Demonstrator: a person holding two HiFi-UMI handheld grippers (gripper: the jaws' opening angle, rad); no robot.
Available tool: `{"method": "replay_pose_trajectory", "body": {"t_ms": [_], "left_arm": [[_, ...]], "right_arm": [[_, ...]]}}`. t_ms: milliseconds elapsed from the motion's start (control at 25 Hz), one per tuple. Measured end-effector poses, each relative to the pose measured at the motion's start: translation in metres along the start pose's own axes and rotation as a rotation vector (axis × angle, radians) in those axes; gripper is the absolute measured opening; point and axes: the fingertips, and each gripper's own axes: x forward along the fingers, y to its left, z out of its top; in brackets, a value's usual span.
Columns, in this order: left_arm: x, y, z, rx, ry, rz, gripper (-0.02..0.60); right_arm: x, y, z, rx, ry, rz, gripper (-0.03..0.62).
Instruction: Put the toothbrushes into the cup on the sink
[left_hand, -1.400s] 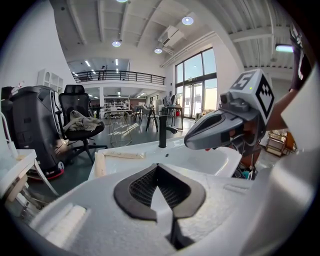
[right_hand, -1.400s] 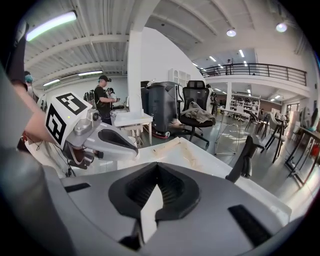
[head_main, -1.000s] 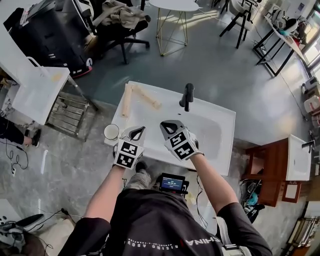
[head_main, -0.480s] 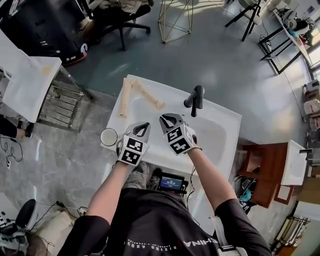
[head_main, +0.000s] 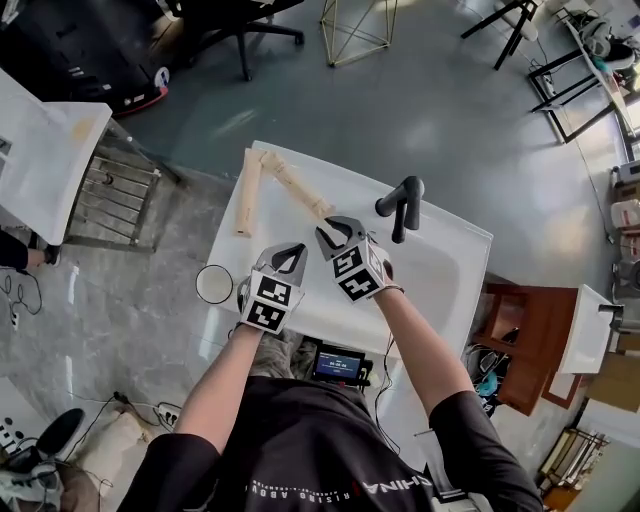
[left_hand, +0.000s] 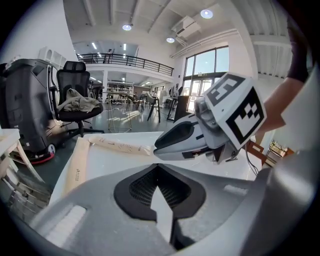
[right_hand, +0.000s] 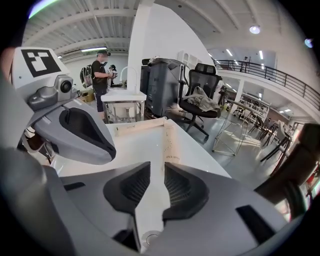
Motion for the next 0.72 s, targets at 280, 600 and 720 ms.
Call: {"method": "replay_pose_trajectory", "body": {"t_ms": [280,600,720], "left_arm": [[0.011,0.005,-0.007,-0.007,0.023,-0.003,0.005],[0.017,0.011,-0.006,-0.023,0.033,-0.015,0.005],[0.019,0.010,-0.005,-0.028,0.030,-0.022,0.005]], "right_arm": [[0.018,-0.004,-0.001,-0.064,0.016,0.010,0.100],[0.032,-0.007,-0.009,-0.109,0.044,0.004,0.111],[0.035,-0.009,-0.013,-0.132,0.045,-0.007,0.092]]}}
